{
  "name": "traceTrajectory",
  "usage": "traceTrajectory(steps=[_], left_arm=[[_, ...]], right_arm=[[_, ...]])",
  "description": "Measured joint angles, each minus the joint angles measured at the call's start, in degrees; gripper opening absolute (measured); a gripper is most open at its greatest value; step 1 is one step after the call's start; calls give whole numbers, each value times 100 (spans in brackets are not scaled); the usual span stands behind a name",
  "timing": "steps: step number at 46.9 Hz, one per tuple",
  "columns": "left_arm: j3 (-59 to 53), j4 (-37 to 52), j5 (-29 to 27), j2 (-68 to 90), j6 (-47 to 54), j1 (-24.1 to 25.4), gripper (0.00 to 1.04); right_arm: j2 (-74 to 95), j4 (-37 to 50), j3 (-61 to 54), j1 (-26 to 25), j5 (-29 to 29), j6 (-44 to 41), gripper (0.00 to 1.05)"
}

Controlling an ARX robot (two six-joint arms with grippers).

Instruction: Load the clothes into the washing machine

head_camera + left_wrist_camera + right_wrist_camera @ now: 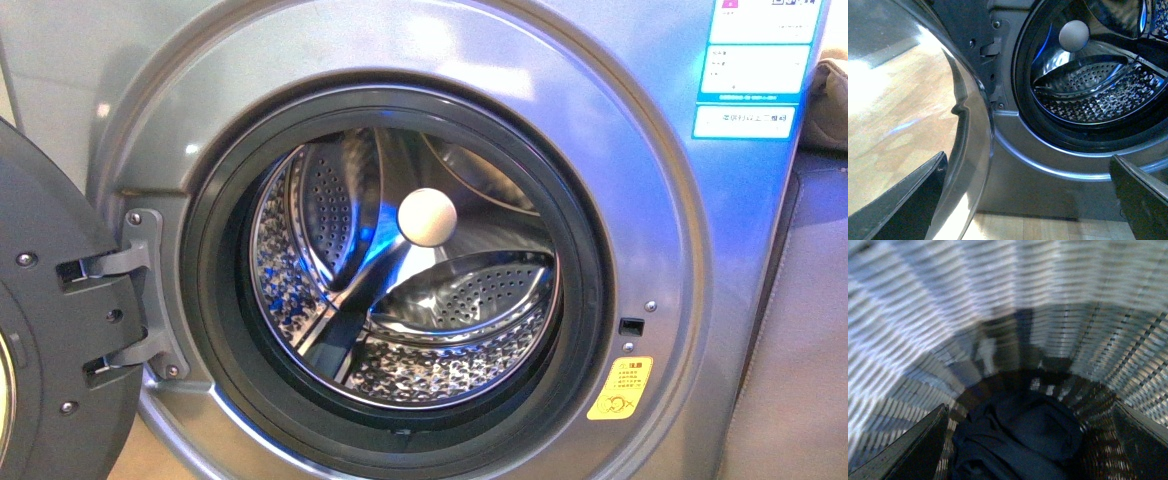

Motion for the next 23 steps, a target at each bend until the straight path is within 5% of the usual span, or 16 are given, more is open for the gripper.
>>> traceTrajectory(steps=[23], left_arm=[[0, 0, 0, 0, 0, 0, 98]], right_arm=[[2820, 181, 1099, 286, 789, -348, 97]])
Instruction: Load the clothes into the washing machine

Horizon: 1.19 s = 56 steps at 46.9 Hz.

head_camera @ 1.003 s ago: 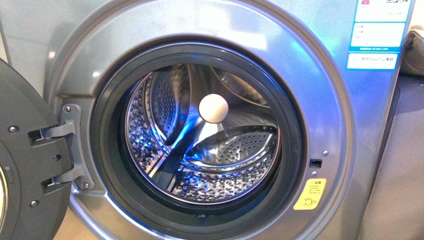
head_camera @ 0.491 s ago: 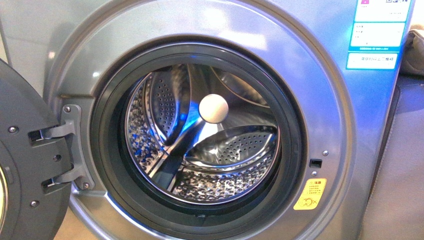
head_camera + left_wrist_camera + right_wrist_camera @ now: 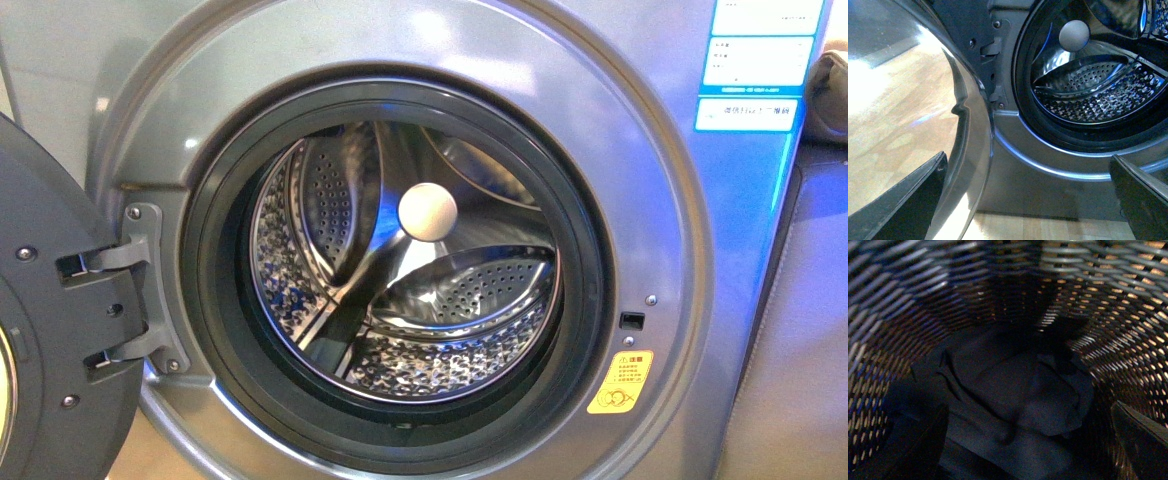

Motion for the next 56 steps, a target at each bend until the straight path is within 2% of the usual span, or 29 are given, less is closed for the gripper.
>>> traceTrajectory(steps=[35, 56], left_arm=[[0, 0, 0, 0, 2, 0, 98], [0, 0, -2, 0, 2, 0, 98]], right_arm=[[1707, -127, 946, 212, 481, -256, 97], [2299, -24, 1266, 328, 546, -271, 97]])
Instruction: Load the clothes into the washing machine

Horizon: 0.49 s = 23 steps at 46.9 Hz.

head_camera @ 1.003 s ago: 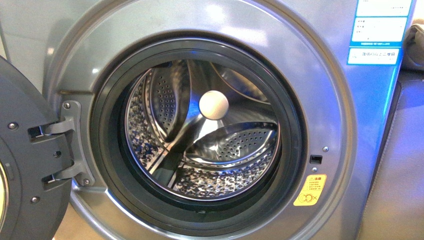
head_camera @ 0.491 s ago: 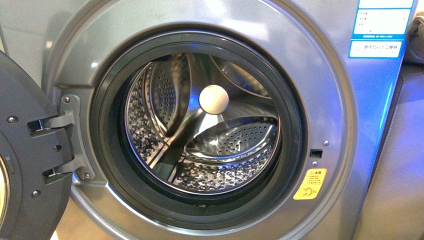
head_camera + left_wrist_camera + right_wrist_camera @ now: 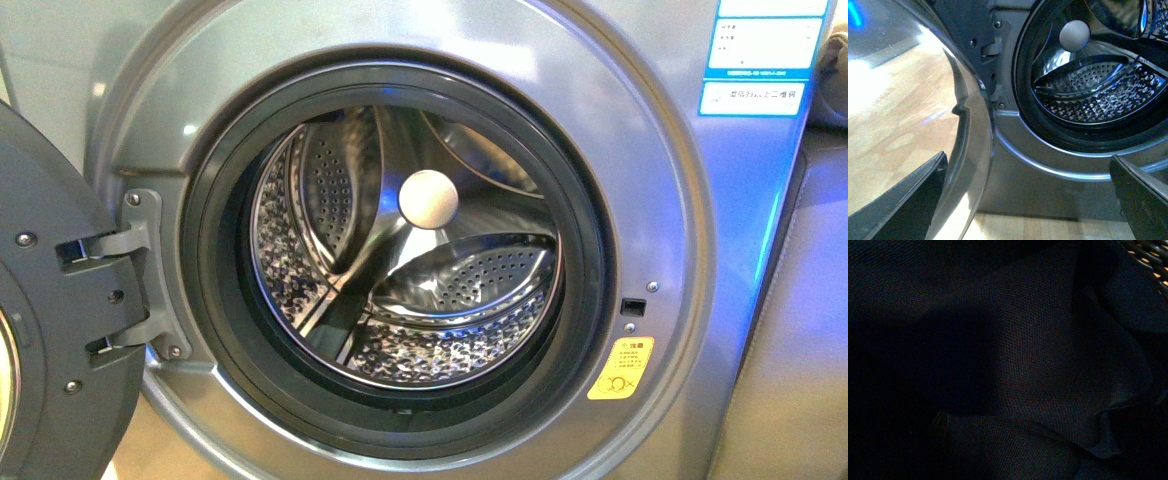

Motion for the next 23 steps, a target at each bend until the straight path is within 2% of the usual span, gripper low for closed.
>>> traceTrajectory(steps=[23], left_arm=[[0, 0, 2, 0, 0, 0, 98]], right_arm=[[516, 170, 337, 26, -122, 22, 97]])
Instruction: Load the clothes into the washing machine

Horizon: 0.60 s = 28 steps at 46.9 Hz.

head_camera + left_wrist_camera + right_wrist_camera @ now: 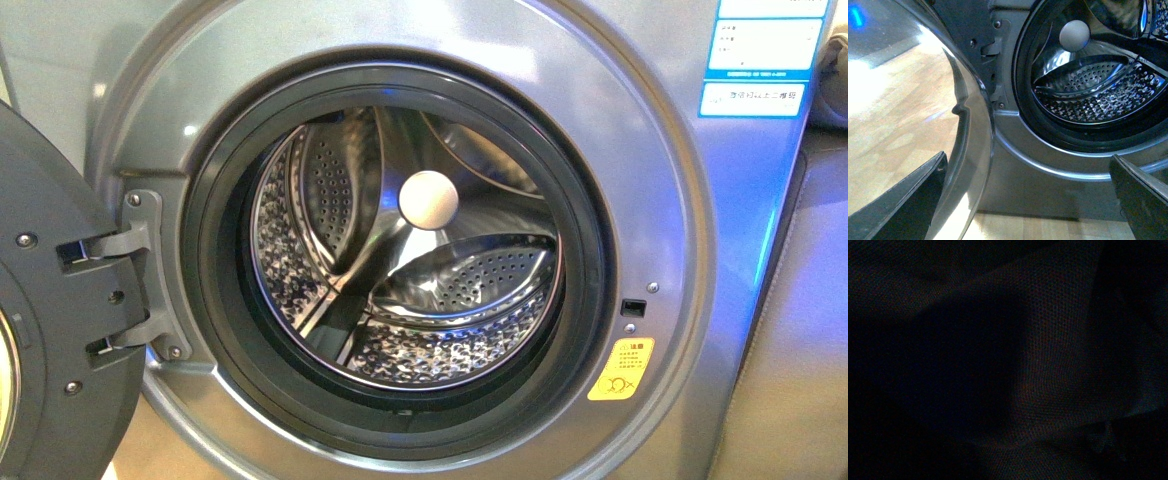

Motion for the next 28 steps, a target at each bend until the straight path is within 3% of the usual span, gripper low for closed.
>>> traceTrajectory(steps=[28], left_arm=[[0, 0, -2, 0, 0, 0, 98]], right_arm=[[671, -55, 531, -284, -61, -308, 97]])
